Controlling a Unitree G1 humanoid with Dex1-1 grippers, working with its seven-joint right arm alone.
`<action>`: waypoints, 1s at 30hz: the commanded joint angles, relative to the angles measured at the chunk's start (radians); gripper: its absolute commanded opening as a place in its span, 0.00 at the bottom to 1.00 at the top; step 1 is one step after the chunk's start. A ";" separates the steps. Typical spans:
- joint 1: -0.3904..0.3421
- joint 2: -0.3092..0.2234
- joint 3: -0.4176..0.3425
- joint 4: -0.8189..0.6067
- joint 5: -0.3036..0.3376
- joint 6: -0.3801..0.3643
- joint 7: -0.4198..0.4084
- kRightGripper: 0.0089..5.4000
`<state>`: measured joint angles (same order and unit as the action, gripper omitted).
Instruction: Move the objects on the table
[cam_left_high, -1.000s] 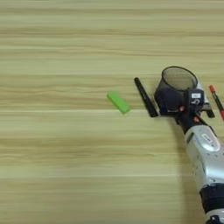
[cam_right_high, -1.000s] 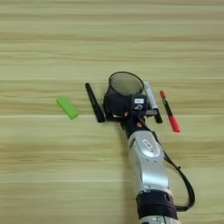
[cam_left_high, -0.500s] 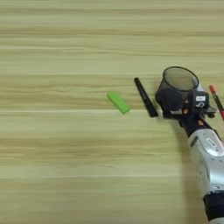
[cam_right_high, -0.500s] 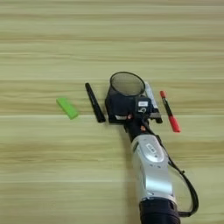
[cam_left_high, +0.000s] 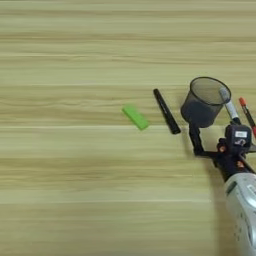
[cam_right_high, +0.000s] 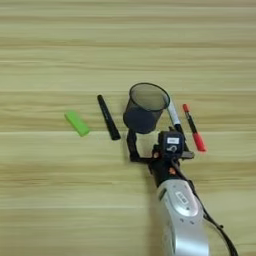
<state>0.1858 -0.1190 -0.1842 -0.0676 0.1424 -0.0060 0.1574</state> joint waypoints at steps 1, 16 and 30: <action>-0.011 -0.004 -0.007 -0.062 -0.015 -0.010 -0.031 1.00; -0.012 -0.051 -0.135 0.022 -0.028 -0.030 -0.098 1.00; -0.028 -0.032 -0.084 0.064 -0.013 -0.025 -0.055 1.00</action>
<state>0.1907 -0.1410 -0.2740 0.0418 0.1205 -0.0197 0.0948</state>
